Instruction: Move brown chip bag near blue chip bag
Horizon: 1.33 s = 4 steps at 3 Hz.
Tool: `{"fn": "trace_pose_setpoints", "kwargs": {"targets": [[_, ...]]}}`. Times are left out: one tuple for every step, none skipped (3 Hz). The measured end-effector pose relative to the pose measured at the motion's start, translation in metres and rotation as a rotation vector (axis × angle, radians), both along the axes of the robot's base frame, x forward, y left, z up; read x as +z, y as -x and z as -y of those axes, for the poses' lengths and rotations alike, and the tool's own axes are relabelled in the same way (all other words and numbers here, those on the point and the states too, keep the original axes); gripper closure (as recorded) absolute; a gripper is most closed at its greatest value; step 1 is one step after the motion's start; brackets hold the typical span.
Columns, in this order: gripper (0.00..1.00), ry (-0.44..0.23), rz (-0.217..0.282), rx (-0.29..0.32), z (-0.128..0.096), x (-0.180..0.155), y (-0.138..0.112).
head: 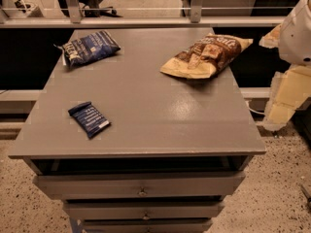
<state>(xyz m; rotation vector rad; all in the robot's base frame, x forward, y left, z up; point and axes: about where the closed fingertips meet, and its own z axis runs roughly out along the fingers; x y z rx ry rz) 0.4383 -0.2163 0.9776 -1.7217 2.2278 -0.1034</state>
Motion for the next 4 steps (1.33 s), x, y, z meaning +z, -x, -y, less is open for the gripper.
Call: {"fn": "trace_pose_setpoints", "kwargs": {"targets": [[0.0, 0.0, 0.0, 0.0, 0.0, 0.0, 0.0], [0.0, -0.056, 0.032, -0.025, -0.007, -0.007, -0.02], [0.0, -0.152, 0.076, -0.075, -0.024, -0.021, -0.077], [0.0, -0.254, 0.103, -0.143, -0.041, -0.032, -0.133]]}}
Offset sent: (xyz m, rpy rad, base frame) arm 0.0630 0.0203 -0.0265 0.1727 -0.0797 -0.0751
